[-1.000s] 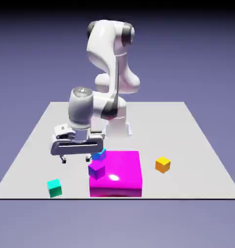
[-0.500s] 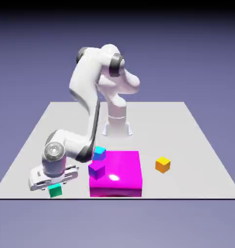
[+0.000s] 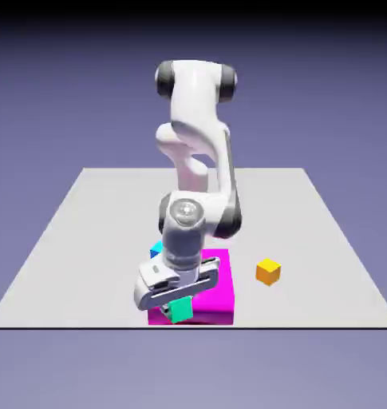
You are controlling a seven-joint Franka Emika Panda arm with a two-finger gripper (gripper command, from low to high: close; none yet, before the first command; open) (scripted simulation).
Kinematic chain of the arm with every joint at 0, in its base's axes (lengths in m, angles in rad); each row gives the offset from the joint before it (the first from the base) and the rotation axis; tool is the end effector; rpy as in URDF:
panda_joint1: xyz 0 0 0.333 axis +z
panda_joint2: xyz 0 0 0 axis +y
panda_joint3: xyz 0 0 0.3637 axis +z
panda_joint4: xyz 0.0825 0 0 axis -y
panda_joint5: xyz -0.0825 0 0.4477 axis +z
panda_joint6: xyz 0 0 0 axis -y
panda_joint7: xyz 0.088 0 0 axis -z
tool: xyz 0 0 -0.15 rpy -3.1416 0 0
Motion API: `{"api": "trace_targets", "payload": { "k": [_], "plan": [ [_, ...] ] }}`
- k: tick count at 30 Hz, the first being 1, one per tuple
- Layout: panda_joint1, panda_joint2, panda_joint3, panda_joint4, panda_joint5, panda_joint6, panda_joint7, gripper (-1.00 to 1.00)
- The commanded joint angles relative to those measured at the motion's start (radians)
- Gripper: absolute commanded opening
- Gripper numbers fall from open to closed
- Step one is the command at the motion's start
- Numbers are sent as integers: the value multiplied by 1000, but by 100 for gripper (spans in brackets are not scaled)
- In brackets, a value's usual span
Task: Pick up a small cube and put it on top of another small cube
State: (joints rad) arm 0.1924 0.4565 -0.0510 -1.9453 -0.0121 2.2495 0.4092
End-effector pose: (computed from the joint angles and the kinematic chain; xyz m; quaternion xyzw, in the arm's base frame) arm 0.6549 0.0926 0.1868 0.9888 -0.1273 -0.0687 0.0358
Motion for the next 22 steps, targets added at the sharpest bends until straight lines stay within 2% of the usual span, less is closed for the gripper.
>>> {"api": "trace_targets", "payload": {
  "k": [1,4,13,18,19,22],
  "plan": [
    [34,-25,30,-29,6,6,36,-100],
    [99,-96,139,-119,-7,-15,122,-100],
    [64,-224,459,-327,-233,-236,246,-100],
    [68,-121,422,-402,-313,-73,301,-100],
    [68,-121,422,-402,-313,-73,301,100],
    [66,-176,442,-362,-271,-159,272,100]
  ]
}}
